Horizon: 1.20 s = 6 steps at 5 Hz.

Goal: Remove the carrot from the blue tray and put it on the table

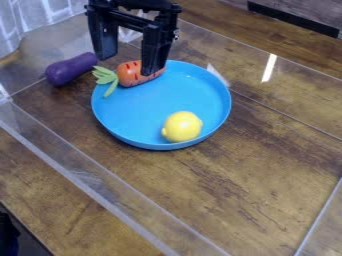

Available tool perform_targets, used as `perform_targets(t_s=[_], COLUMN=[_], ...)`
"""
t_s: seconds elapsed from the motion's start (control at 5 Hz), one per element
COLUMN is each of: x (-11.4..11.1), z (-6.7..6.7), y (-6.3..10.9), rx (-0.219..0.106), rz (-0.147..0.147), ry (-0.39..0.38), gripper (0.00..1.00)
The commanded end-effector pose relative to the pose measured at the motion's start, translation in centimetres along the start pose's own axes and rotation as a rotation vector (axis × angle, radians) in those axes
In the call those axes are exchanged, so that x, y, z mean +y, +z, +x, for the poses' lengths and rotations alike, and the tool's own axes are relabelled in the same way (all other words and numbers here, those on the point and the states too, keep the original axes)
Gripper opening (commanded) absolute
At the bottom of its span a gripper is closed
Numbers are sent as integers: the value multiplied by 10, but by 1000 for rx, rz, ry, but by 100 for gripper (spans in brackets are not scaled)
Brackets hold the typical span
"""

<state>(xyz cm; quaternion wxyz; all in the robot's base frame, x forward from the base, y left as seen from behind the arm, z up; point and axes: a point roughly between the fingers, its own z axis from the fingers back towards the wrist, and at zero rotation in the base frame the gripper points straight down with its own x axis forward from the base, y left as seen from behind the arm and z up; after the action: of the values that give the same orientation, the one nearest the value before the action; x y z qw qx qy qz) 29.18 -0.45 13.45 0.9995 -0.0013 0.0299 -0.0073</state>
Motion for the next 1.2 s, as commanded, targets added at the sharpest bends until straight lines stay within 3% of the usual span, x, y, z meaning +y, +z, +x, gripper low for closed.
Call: perform_targets(t_s=[0.0,0.2,1.0], x=[5,10,20], z=[7,15,29], y=[-9,-18,-14], rx=[-2,-5,-46], rz=[1,2,9], ry=[-16,-28,-57], gripper=[100,100,100])
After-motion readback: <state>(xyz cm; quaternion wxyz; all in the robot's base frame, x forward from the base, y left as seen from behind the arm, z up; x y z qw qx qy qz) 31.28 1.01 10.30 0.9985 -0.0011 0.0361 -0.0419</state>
